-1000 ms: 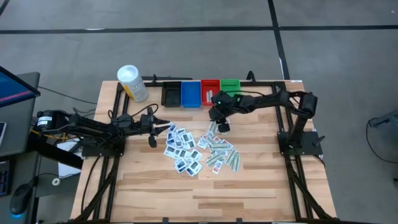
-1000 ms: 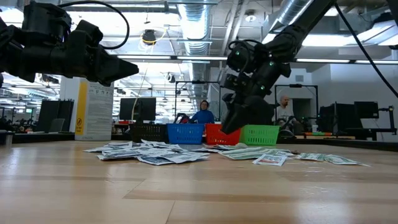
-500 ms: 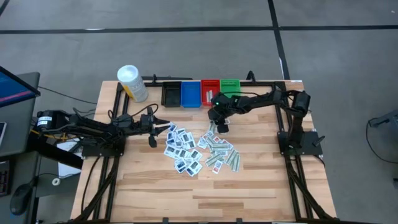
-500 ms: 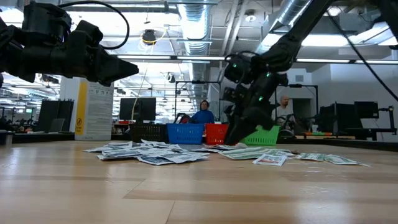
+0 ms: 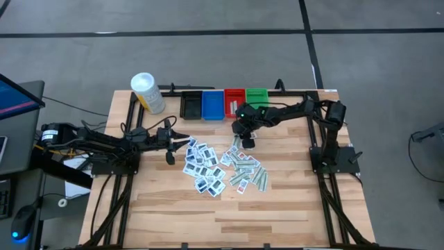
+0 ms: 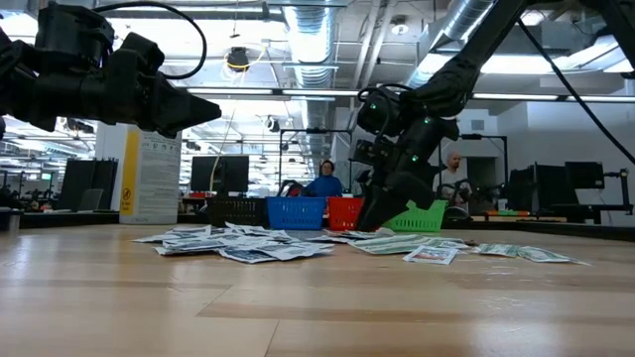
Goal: Pick & Place First Aid Supplies
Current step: Put the green bandage pack into the red bin
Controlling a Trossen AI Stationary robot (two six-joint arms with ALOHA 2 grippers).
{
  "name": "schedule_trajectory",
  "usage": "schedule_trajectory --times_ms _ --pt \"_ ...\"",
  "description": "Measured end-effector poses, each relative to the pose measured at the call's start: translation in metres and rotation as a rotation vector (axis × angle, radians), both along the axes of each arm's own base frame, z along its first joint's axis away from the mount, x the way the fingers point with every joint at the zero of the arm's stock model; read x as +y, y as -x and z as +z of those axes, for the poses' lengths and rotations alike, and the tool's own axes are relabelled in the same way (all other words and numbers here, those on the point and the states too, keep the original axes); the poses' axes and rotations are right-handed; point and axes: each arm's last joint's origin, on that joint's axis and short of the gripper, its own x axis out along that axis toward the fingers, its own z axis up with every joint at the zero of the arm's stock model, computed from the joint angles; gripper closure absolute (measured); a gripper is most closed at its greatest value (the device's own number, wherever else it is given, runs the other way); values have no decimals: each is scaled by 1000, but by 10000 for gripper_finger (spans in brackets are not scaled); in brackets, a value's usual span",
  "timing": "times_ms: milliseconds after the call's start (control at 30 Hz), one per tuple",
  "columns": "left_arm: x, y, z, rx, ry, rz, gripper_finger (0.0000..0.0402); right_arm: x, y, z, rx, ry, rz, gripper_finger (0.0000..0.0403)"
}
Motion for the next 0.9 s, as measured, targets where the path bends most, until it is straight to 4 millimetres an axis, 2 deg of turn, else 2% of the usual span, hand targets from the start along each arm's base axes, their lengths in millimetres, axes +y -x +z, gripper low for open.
schedule_trajectory --times_ms 433,700,900 --pt "0 0 0 0 0 0 309 0 0 1 -5 11 -1 397" --pt "0 0 0 0 0 0 309 3 4 15 -3 57 -13 401" --pt "0 0 0 -3 22 0 309 9 6 35 -12 127 -28 402"
